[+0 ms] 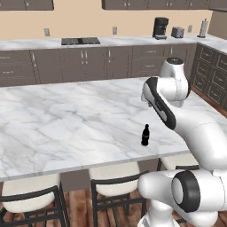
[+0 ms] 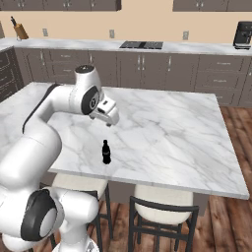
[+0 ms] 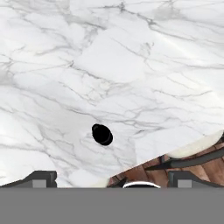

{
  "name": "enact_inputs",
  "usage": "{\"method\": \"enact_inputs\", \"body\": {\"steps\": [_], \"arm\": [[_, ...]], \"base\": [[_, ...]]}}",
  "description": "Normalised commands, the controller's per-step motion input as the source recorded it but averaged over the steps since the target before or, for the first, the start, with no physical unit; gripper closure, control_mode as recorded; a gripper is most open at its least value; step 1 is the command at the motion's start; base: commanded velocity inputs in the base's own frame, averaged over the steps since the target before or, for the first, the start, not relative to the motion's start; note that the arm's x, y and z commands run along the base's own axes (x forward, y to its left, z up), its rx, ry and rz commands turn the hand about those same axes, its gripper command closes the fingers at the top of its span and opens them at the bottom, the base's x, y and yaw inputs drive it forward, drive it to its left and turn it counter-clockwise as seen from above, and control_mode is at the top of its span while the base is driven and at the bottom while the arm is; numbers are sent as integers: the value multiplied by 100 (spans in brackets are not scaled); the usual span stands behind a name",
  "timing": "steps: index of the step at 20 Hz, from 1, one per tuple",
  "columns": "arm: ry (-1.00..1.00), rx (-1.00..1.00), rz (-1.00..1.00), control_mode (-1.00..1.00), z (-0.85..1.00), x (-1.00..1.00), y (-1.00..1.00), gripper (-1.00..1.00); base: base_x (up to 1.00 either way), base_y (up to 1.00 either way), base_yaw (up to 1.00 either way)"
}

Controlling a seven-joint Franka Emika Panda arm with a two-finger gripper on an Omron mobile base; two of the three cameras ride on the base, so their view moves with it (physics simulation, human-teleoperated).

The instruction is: Place the large bottle from the dining counter next to the other large bottle outside the sink, and place the small bottle from the dining counter next to the other small bottle inside the sink.

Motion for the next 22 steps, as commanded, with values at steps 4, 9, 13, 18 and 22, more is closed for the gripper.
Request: {"method": "enact_inputs", "body": {"steps": [4,9,13,18,22], "arm": [[-2,0,-13,-100,4,0,2,-100],[0,0,-6,-100,2,0,4,-100],[2,2,0,-100,16,0,4,-100],[9,13,1,-100,15,-3,0,-100],[0,5,20,-100,-1,-23,-8,-100]], "base": [[0,0,0],[0,0,0],[0,0,0],[0,0,0],[0,0,0]]}}
